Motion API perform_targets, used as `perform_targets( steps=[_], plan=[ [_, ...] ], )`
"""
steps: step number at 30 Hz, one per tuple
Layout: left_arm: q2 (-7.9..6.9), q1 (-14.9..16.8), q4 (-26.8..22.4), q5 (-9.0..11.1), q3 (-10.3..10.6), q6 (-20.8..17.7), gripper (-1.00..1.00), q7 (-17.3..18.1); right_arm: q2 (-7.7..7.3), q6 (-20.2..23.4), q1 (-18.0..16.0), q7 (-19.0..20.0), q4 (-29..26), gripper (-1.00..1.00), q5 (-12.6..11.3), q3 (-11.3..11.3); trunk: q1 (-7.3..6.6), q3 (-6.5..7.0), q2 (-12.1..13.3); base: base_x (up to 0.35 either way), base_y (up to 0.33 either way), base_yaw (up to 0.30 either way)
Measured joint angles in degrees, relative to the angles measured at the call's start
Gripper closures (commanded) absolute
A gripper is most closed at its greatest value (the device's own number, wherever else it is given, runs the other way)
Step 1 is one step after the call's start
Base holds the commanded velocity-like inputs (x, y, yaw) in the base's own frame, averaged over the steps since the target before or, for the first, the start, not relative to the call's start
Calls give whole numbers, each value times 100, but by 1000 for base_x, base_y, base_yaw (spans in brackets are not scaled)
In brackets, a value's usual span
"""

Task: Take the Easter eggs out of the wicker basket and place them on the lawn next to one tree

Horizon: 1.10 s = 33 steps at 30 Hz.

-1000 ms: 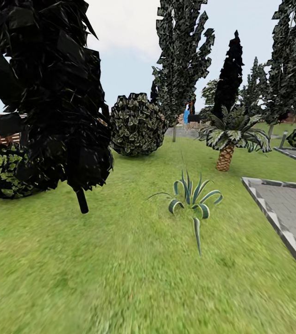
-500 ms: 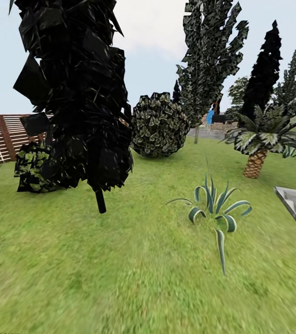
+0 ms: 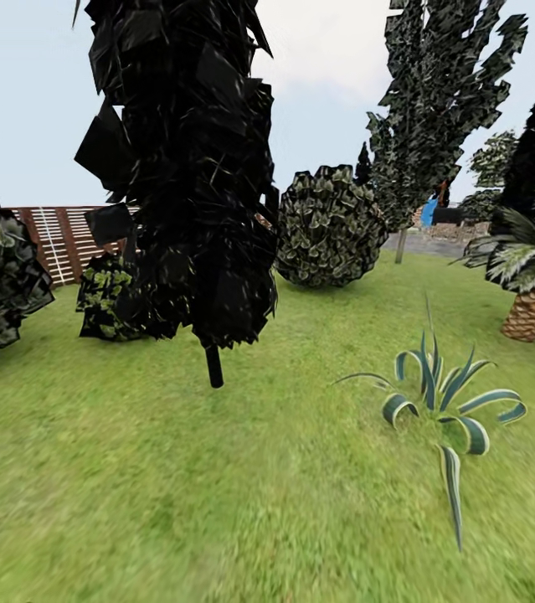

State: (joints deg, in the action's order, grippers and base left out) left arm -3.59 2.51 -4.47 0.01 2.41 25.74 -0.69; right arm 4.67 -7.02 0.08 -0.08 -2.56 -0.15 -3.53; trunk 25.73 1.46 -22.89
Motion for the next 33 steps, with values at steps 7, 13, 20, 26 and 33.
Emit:
perform_targets(
  steps=[7,13,20,26,33],
  plan=[
    [0,0,0,-1,0,7,-100,-1,-2,0,0,0,0,-100,0,0,1,0,0,294,0,287],
    [0,0,0,-2,0,9,-100,1,-1,-1,0,0,-1,-100,1,0,2,0,0,175,0,252],
    [0,2,2,-2,2,9,-100,2,-1,-5,0,0,-6,-100,-5,-14,3,0,1,32,0,62],
    [0,2,2,0,0,9,-100,3,-3,3,0,0,5,-100,-3,-15,3,0,1,4,0,2],
    [-18,-7,11,-10,34,73,-100,77,-36,25,0,28,1,-100,-2,-30,3,-1,0,0,0,-13]
  ],
)
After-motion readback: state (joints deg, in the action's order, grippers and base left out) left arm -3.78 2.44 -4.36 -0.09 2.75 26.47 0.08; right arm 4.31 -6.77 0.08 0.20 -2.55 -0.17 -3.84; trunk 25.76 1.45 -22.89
